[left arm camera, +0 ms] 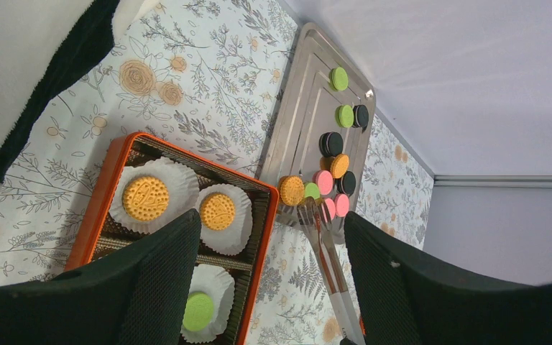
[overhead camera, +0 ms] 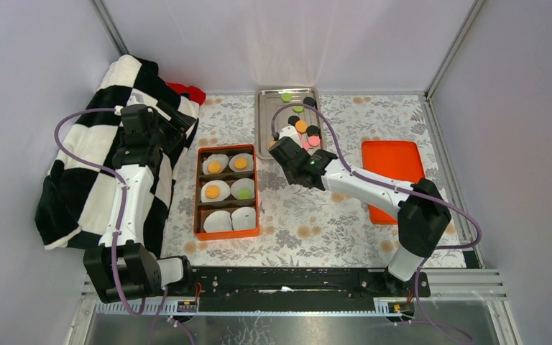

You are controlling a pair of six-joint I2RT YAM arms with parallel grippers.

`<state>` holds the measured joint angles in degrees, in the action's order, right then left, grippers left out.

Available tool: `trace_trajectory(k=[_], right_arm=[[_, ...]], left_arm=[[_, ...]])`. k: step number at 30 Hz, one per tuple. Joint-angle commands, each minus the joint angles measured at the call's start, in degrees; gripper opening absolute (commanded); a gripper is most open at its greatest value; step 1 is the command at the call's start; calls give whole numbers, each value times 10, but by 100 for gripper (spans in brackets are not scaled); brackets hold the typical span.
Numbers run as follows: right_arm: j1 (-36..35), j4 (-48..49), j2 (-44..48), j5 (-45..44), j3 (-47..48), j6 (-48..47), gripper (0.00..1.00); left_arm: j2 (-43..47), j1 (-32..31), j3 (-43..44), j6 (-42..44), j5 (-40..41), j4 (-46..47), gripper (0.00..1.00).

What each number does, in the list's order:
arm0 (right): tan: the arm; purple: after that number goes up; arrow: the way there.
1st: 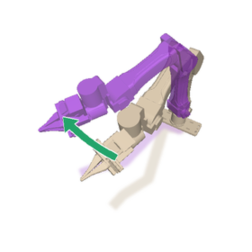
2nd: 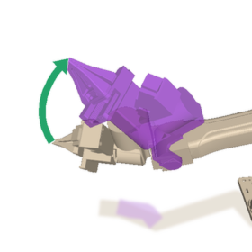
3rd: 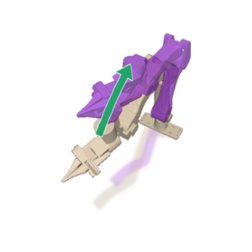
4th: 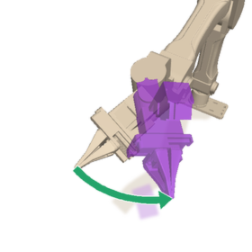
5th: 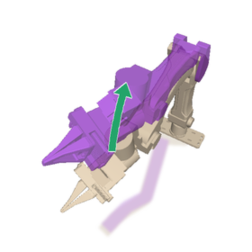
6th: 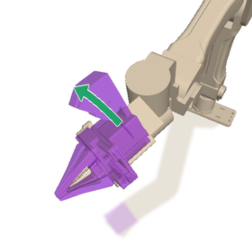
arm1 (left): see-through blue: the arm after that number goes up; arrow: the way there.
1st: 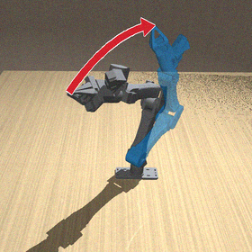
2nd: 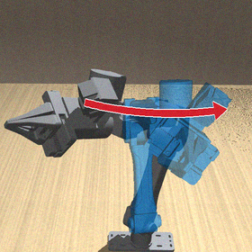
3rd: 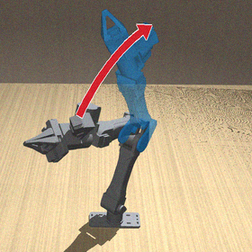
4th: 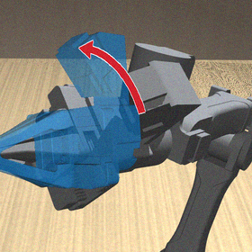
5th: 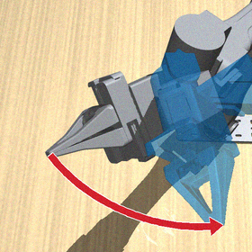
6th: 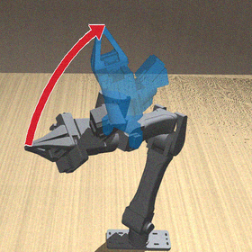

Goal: Pack the cookies

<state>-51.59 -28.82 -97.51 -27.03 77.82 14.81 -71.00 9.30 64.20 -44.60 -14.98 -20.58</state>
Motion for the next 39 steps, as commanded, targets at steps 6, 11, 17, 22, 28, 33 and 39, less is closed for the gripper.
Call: trace_trajectory(k=[6, 11, 17, 22, 28, 33, 39], right_arm=[[4, 21, -14, 32, 23, 1, 10], [4, 24, -19, 36, 24, 5, 25], [4, 23, -33, 40, 44, 4, 34], [5, 3, -60, 7, 69, 11, 40], [7, 2, -73, 2, 74, 16, 47], [14, 2, -92, 3, 88, 17, 47], [23, 0, -124, 12, 111, 21, 45]], left_arm=[[-3, -3, -9, 9, 6, 6, 78], [-4, -3, -10, 8, 4, 9, 78], [-3, -3, -10, 7, 2, 11, 78], [-4, -3, -16, 7, -1, 16, 78], [-3, -3, -18, 9, -1, 17, 79], [-3, -3, -21, 7, -5, 22, 79], [-2, -2, -25, 8, -5, 23, 79]])
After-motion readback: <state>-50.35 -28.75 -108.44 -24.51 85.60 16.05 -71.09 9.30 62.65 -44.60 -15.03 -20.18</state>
